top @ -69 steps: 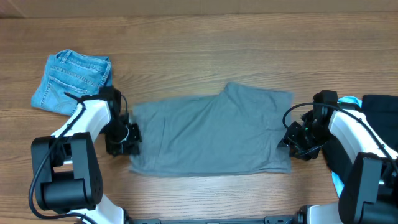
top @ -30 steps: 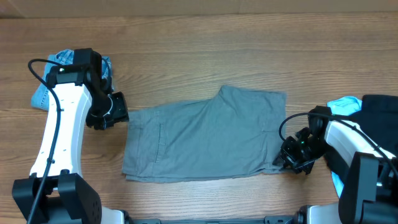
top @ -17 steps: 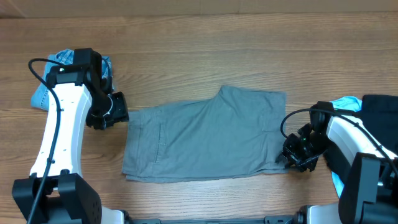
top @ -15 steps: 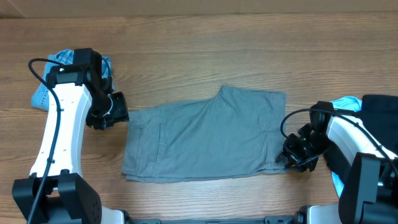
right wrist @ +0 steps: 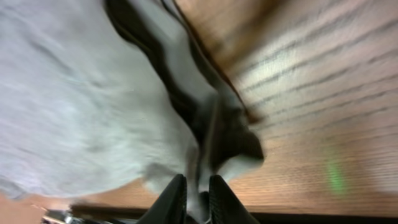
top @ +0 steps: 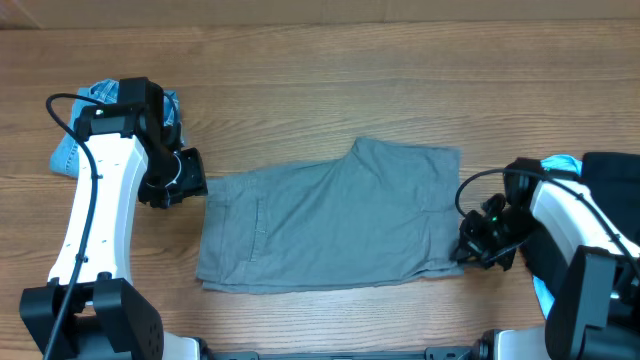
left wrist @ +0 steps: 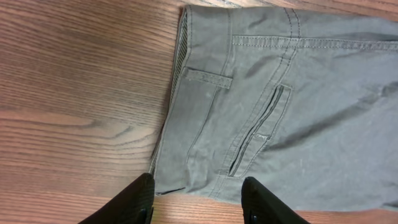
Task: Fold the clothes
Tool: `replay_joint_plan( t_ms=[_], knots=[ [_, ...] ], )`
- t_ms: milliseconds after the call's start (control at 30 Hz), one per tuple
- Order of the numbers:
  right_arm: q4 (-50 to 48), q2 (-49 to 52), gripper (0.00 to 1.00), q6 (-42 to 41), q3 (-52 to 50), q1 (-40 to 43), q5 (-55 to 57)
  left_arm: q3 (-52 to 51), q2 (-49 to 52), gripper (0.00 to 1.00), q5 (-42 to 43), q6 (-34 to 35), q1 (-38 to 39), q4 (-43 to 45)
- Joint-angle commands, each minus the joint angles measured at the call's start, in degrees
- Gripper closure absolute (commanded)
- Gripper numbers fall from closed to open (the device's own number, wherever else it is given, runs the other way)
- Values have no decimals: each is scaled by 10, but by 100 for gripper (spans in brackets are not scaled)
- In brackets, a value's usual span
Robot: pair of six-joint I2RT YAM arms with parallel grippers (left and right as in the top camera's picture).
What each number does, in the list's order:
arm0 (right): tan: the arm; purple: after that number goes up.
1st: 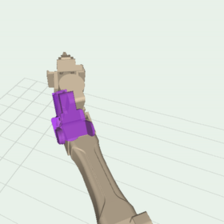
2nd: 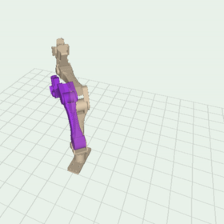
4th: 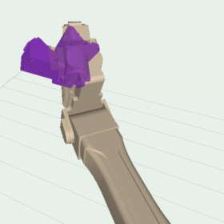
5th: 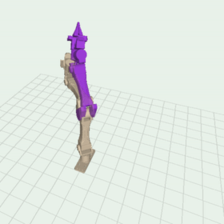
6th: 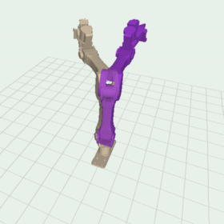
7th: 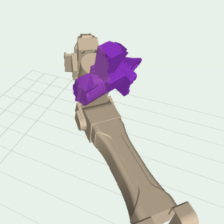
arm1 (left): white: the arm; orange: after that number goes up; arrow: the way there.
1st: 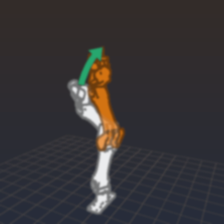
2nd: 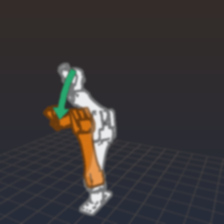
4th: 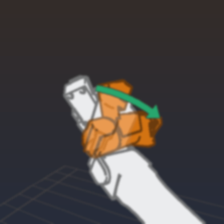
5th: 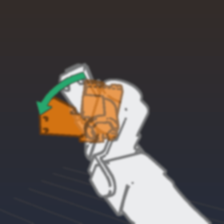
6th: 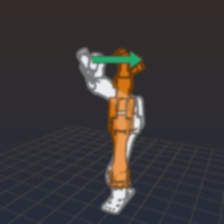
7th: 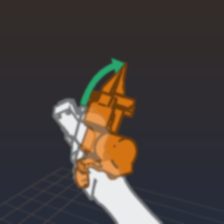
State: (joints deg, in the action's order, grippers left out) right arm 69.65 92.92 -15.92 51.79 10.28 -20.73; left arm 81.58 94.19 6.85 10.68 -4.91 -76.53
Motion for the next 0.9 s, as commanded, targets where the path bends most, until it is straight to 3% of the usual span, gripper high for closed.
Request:
replay_joint_plan(
  t_ms=[0, 67, 133, 167, 267, 433, 867],
  knots=[
    [9, -9, 89, 14, 41, 7, 1, 7, -2, 51, 5, -15, 1, 0],
    [10, -9, 96, 14, 43, 7, 1, 7, -2, 51, 5, -15, 1, 0],
    [10, -9, 96, 14, 42, 7, 1, 7, -2, 51, 5, -17, 1, 0],
    [12, -9, 94, 14, 41, 7, 2, 7, -2, 51, 5, -17, 1, 0],
    [26, -9, 74, 14, 33, 7, 28, 7, -2, 50, 5, -17, 1, 0],
    [4, -9, 65, 9, -2, 7, 22, 7, -2, 50, 5, -17, 1, 1],
    [-41, -9, 63, -23, -47, 7, -2, 6, -2, 45, 5, -17, 2, 9]
  ],
)
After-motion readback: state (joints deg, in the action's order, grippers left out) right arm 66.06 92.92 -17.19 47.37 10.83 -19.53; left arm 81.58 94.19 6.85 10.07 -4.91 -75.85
